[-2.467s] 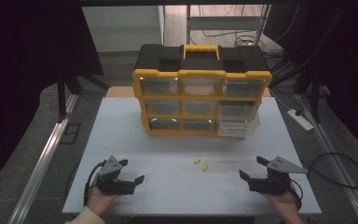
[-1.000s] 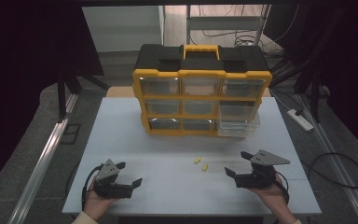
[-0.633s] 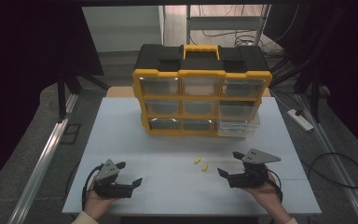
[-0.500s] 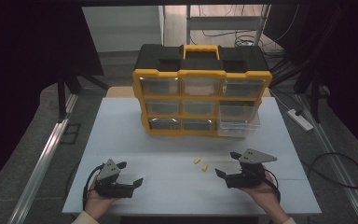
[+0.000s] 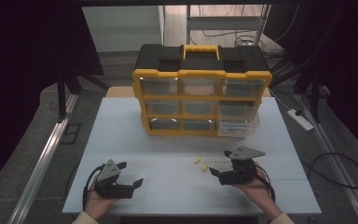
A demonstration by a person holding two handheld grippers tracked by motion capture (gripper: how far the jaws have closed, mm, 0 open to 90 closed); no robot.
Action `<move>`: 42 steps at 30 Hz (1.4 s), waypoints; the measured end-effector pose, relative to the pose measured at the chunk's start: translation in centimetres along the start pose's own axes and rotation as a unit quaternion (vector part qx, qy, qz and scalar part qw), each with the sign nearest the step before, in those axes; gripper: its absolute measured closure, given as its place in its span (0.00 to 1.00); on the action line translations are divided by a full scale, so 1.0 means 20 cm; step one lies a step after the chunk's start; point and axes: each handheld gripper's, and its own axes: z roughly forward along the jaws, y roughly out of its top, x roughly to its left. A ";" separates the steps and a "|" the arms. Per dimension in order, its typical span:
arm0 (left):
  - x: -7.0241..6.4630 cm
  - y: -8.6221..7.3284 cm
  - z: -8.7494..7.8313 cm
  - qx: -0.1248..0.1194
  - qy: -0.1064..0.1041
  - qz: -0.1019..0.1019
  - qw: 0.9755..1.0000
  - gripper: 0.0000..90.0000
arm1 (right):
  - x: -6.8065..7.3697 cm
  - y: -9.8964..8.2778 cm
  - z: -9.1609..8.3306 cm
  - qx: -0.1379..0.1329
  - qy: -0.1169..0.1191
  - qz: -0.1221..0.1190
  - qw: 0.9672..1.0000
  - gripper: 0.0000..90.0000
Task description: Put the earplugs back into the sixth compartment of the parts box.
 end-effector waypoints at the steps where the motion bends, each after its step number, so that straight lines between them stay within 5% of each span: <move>1: 0.00 0.00 0.00 0.001 0.001 0.001 1.000 0.09 | 0.00 0.00 0.02 0.005 0.002 -0.001 1.000 0.16; 14: 0.00 -0.01 -0.02 -0.007 0.004 -0.001 1.000 0.10 | 0.05 0.04 0.20 0.051 0.034 -0.031 0.998 0.18; 25: 0.00 -0.01 -0.02 -0.006 0.006 -0.001 1.000 0.10 | 0.04 0.03 0.28 0.094 0.034 -0.038 0.994 0.24; 42: -0.06 0.06 -0.02 -0.017 0.008 0.024 1.000 0.09 | 0.01 0.01 0.32 0.119 0.032 -0.039 0.992 0.56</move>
